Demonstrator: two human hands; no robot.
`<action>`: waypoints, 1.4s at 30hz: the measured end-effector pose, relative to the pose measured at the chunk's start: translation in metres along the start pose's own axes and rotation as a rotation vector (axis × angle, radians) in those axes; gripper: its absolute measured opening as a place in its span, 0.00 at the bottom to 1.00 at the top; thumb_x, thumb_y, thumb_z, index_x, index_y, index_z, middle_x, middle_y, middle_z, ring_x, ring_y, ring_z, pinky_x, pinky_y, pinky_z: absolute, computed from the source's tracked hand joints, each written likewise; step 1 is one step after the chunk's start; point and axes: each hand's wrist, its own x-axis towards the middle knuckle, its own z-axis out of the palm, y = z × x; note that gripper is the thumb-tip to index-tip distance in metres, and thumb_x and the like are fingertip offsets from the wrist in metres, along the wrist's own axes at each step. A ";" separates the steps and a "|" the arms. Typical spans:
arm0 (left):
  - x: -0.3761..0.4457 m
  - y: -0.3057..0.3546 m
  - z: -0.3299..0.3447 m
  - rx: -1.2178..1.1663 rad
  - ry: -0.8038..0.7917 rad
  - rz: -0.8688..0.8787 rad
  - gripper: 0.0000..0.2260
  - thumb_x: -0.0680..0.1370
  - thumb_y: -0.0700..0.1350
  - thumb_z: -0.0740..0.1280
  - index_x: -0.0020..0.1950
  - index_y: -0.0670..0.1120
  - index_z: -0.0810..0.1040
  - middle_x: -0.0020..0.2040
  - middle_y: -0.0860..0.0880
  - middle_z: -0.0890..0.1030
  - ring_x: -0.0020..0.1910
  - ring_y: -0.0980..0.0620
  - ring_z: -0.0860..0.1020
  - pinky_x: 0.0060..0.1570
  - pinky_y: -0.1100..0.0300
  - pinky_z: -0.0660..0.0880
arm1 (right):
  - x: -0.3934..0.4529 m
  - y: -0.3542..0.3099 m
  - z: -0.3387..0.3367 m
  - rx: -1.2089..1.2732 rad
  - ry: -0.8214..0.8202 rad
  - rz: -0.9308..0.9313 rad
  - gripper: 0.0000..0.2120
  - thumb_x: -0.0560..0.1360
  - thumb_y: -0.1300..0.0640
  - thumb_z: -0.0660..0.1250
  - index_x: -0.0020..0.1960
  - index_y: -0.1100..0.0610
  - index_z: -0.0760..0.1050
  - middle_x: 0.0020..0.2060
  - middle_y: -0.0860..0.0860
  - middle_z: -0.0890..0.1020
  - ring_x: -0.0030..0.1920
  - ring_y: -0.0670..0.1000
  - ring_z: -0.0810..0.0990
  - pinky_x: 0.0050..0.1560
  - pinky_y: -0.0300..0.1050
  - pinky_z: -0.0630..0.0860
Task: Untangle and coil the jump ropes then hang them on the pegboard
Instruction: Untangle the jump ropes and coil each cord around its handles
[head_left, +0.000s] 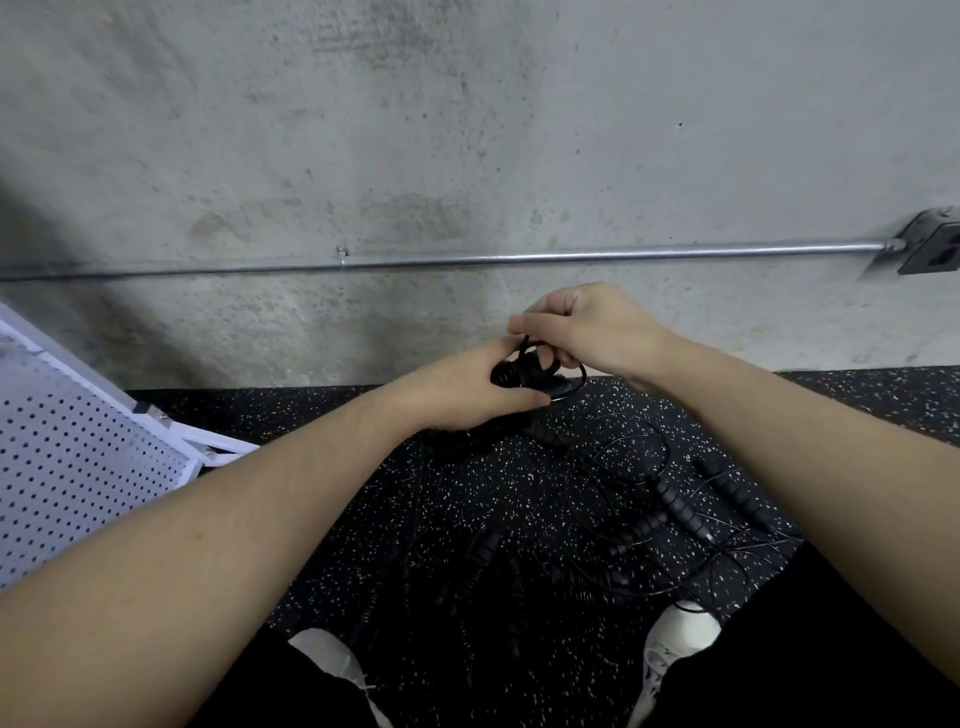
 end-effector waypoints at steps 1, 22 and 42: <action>0.000 0.000 0.001 -0.008 0.035 -0.012 0.28 0.78 0.58 0.70 0.77 0.58 0.66 0.59 0.60 0.77 0.56 0.59 0.76 0.54 0.64 0.71 | 0.000 0.000 0.001 0.002 -0.002 -0.011 0.07 0.79 0.50 0.71 0.48 0.53 0.84 0.28 0.47 0.80 0.27 0.44 0.72 0.31 0.37 0.69; 0.006 -0.003 0.010 -0.099 0.421 0.011 0.21 0.80 0.60 0.66 0.73 0.63 0.69 0.61 0.59 0.82 0.59 0.55 0.79 0.62 0.49 0.76 | -0.001 0.003 -0.014 0.150 0.126 -0.109 0.13 0.80 0.58 0.69 0.62 0.52 0.69 0.32 0.47 0.84 0.30 0.45 0.75 0.33 0.36 0.70; 0.007 -0.003 0.009 -0.151 0.391 0.134 0.25 0.80 0.52 0.70 0.77 0.60 0.69 0.70 0.63 0.75 0.66 0.66 0.72 0.62 0.74 0.64 | 0.003 0.006 -0.020 0.208 0.132 0.127 0.06 0.76 0.63 0.74 0.46 0.58 0.77 0.35 0.54 0.84 0.34 0.49 0.84 0.34 0.39 0.81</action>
